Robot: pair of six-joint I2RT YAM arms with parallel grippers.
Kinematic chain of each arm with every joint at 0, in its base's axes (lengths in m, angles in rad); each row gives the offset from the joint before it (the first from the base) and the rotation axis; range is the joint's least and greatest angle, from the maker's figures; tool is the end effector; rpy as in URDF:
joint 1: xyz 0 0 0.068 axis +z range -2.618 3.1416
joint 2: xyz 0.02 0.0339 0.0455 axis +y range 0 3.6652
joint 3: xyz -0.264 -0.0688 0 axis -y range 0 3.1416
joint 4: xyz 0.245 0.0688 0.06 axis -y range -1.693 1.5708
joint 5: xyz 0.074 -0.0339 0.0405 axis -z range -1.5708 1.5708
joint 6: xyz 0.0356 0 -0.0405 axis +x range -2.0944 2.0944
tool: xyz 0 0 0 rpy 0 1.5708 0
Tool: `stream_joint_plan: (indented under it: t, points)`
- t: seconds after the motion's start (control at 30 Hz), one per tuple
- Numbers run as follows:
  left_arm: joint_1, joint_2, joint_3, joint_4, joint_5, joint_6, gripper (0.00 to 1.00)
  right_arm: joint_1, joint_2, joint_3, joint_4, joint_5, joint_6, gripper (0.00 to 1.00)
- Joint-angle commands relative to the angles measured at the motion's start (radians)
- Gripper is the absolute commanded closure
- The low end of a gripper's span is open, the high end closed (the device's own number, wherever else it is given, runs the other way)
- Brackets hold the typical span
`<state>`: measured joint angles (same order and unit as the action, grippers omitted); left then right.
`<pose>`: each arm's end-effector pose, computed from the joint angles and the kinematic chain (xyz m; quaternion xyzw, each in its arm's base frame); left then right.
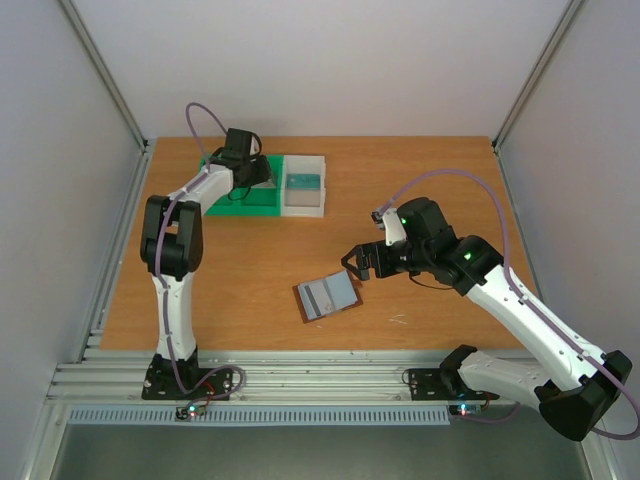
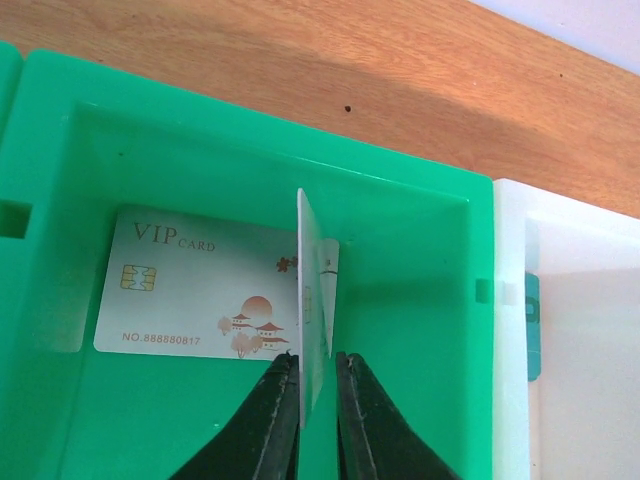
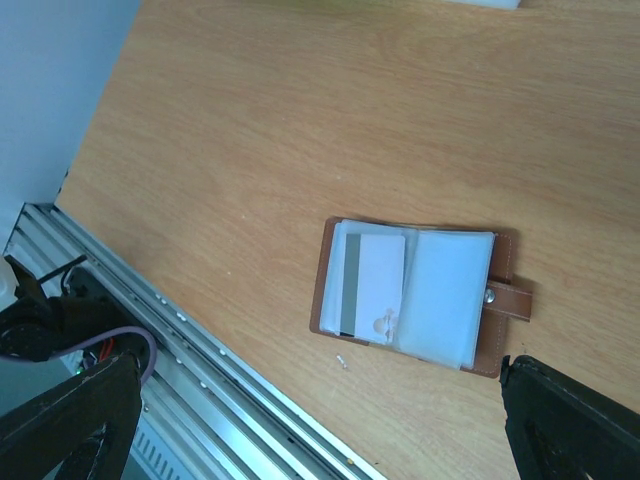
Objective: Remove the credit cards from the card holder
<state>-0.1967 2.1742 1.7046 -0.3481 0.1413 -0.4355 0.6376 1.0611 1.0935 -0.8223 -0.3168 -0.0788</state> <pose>0.4797 -0.1007 0.1938 -0.0847 0.9241 -0.1764 0.3282 0.1622 0.1339 0.3353 -0.3764 0.8342 0.2439 0.3210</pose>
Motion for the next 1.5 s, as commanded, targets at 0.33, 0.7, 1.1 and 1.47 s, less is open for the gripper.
stream_joint_plan:
  t: [0.33,0.7,1.1,1.47]
  points:
    - [0.005,0.025,0.070,-0.030,-0.050,0.035,0.76,-0.002,-0.001,0.030,-0.016,0.016,0.015,0.01]
    - [0.004,-0.028,0.067,-0.051,-0.043,0.030,0.58,-0.002,-0.008,0.022,-0.018,0.006,0.026,0.02]
    - [0.003,-0.168,0.031,-0.142,0.023,0.032,0.40,-0.001,-0.012,0.014,-0.024,0.046,0.067,0.02]
    - [0.003,-0.434,-0.250,-0.177,0.242,-0.027,0.39,-0.001,0.047,-0.027,-0.010,0.072,0.068,0.01]
